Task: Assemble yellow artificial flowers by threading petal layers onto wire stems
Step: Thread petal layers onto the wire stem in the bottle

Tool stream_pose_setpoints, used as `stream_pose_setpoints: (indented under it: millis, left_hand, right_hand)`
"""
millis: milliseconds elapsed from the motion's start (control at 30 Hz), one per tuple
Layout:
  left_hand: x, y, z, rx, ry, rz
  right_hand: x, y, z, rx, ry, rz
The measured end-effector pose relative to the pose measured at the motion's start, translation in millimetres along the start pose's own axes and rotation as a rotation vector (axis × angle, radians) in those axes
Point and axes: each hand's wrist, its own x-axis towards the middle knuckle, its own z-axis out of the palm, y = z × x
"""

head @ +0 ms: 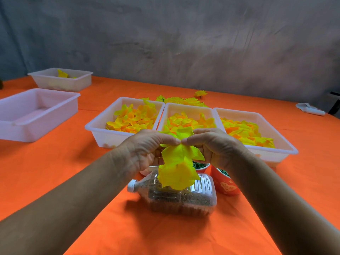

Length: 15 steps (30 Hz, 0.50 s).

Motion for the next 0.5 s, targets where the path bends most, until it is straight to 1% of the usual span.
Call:
stream_pose_setpoints:
  millis: [133,300,433,500]
  left_hand:
    - [1,0,-2,0.001,0.0,-0.025]
    - [-6,3,4,0.0,0.051,-0.006]
    - [-14,5,18,-0.069,0.122,0.02]
    - [-16,6,23,-0.085,0.133,0.023]
  right_hand:
    - [0,0,0,0.016,-0.038,0.014]
    - [3,1,-2,0.03,-0.019,-0.004]
    - [4,4,-1,0.004,-0.01,0.025]
    - [4,5,-1,0.002,-0.022,0.035]
